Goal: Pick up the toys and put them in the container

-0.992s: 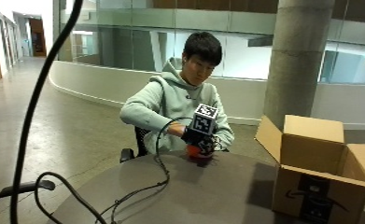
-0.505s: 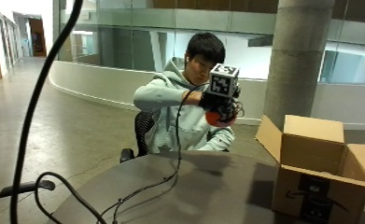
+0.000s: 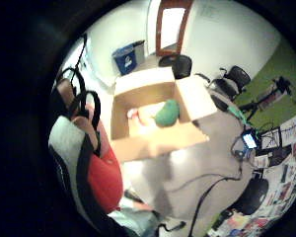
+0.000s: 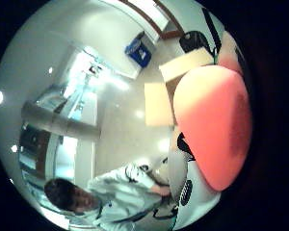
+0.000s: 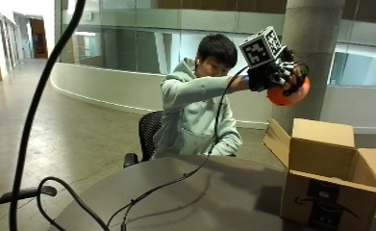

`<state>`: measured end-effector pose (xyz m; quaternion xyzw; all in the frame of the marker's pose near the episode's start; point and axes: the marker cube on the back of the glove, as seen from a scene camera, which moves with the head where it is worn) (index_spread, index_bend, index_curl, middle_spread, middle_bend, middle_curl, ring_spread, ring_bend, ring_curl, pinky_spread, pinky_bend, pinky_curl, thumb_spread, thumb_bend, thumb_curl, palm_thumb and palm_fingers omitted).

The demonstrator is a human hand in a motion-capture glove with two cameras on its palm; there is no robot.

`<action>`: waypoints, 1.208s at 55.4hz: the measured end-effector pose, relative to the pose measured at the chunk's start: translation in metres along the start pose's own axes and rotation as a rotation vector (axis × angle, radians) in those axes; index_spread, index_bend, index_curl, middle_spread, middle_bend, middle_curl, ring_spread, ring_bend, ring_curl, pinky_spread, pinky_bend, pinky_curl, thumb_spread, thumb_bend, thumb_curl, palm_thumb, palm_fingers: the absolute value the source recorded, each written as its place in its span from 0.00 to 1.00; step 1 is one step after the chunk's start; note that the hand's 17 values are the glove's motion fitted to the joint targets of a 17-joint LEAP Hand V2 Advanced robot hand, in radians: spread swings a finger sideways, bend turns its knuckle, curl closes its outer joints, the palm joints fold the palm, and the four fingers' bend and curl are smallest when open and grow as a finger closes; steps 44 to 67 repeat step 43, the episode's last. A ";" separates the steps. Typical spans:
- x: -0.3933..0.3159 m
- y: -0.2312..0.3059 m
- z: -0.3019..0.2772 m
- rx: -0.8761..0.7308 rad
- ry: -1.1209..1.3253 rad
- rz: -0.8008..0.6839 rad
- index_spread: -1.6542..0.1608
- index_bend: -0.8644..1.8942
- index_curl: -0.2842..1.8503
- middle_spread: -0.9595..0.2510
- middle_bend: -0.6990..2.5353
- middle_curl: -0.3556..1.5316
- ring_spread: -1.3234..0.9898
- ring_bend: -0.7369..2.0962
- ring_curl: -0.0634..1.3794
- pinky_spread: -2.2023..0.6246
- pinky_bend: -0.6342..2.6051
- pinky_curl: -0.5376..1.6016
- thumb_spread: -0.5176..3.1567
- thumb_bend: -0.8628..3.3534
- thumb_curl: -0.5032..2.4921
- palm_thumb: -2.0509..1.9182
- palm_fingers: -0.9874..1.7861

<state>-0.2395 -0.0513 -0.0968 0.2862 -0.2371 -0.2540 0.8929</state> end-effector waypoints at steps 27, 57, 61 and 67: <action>0.015 -0.009 0.030 -0.066 -0.103 0.082 0.74 0.36 0.36 0.77 0.24 0.42 0.54 0.31 0.27 0.77 0.42 0.41 0.43 0.20 0.38 0.60 0.24; 0.033 0.027 -0.020 -0.030 -0.035 0.056 0.75 0.38 0.34 0.79 0.25 0.35 0.56 0.31 0.23 0.78 0.39 0.40 0.48 0.20 0.33 0.60 0.28; 0.033 0.027 -0.020 -0.030 -0.035 0.056 0.75 0.38 0.34 0.79 0.25 0.35 0.56 0.31 0.23 0.78 0.39 0.40 0.48 0.20 0.33 0.60 0.28; 0.033 0.027 -0.020 -0.030 -0.035 0.056 0.75 0.38 0.34 0.79 0.25 0.35 0.56 0.31 0.23 0.78 0.39 0.40 0.48 0.20 0.33 0.60 0.28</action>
